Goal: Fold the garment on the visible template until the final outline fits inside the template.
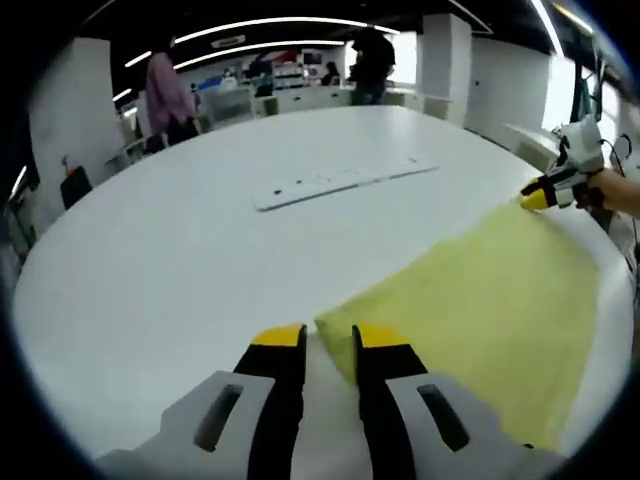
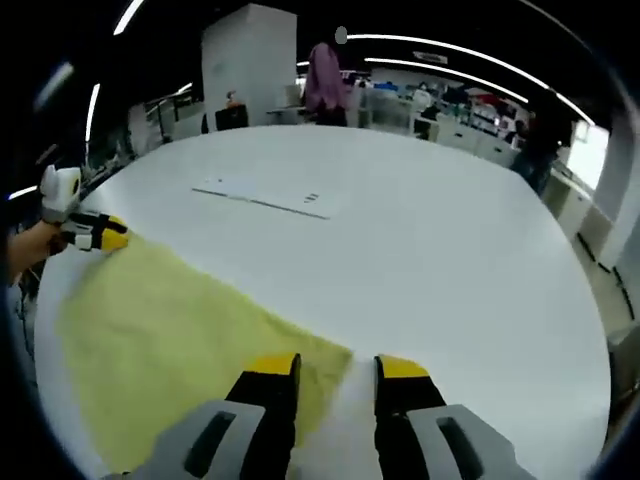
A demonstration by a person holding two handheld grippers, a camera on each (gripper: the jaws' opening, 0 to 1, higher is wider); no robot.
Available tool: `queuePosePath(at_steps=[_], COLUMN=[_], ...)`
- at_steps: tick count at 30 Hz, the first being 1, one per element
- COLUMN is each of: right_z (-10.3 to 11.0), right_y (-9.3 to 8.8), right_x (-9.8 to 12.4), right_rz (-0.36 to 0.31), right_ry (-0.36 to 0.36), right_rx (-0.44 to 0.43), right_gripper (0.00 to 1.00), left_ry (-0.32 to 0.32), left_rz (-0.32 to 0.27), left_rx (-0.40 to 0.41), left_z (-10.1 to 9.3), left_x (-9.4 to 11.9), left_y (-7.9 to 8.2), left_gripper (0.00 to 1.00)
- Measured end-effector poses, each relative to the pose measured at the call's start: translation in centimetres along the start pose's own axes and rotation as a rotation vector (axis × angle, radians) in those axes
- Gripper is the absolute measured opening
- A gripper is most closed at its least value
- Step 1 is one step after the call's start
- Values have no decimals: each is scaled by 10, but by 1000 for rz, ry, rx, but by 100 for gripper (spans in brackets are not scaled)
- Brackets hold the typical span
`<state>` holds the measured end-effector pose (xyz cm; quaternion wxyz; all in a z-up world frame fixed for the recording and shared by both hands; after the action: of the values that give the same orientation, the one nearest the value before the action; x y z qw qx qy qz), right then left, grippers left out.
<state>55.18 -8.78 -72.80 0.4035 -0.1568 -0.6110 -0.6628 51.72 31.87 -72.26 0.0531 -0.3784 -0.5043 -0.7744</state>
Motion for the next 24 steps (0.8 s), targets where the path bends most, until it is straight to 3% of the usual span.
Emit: queuePosePath(at_steps=[8,13,24], right_z=[9,17,28], right_y=[-2,-6,-16], right_x=[15,28,62], right_rz=[32,64,68], right_ry=[73,118,234], right_rx=[-32,1,-6], right_gripper=[54,61,67], left_ry=[-50,-91,-192], left_rz=[-42,-75,-104], left_rx=[8,29,-3], left_z=[-3,-8,-24], left_x=[18,30,60], left_y=[6,7,-2], left_gripper=[36,48,58])
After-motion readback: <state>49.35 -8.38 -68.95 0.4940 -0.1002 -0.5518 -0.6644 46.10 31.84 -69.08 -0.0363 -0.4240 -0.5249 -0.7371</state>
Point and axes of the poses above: the point that each gripper's makers call its tool centre point, and the gripper's own axes: x roughly backward along the fingers, z roughly to its left, y roughly out of its top, the point moved 9 cm from there along x, roughly backward along the fingers, and after that the axes turned 14 degrees about -x, right-handed, at the moved point
